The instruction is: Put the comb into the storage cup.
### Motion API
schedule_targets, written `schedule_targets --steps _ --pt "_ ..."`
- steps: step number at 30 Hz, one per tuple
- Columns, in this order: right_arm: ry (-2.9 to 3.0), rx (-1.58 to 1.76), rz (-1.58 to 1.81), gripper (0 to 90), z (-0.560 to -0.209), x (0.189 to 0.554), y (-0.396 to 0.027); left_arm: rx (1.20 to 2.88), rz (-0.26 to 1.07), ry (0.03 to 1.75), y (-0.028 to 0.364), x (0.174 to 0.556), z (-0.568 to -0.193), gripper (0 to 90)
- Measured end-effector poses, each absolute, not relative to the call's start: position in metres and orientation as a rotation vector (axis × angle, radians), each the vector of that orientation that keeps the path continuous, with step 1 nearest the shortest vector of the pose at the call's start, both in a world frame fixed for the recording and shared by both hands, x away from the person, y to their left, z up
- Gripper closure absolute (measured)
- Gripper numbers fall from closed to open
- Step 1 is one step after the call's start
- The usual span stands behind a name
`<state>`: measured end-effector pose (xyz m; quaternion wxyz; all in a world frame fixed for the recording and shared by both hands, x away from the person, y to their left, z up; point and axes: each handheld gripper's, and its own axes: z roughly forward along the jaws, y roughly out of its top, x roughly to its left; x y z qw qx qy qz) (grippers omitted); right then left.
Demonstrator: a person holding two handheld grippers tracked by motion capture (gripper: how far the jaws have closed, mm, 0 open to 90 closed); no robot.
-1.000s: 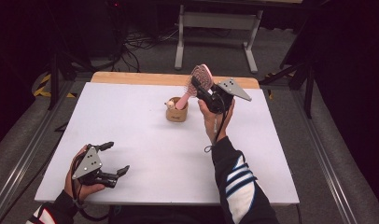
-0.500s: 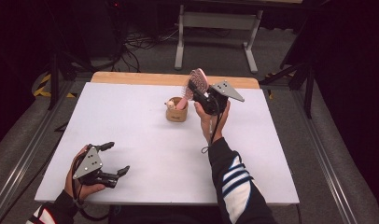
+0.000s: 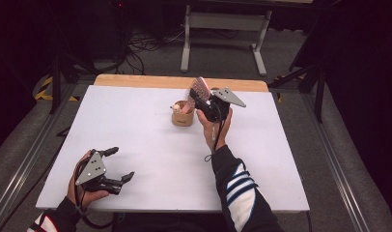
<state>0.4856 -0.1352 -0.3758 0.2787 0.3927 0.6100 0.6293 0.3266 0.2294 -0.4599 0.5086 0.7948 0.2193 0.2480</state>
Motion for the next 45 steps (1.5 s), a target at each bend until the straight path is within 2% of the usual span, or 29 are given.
schedule_targets --steps 23,45 --pt "1.642 1.1 1.679 60.8 -0.396 0.487 -0.151 1.937 0.591 0.522 0.226 0.327 -0.462 6.1" --pt "1.669 1.073 1.526 54.6 -0.395 0.486 -0.167 1.964 0.6 0.517 0.224 0.328 -0.463 6.2"
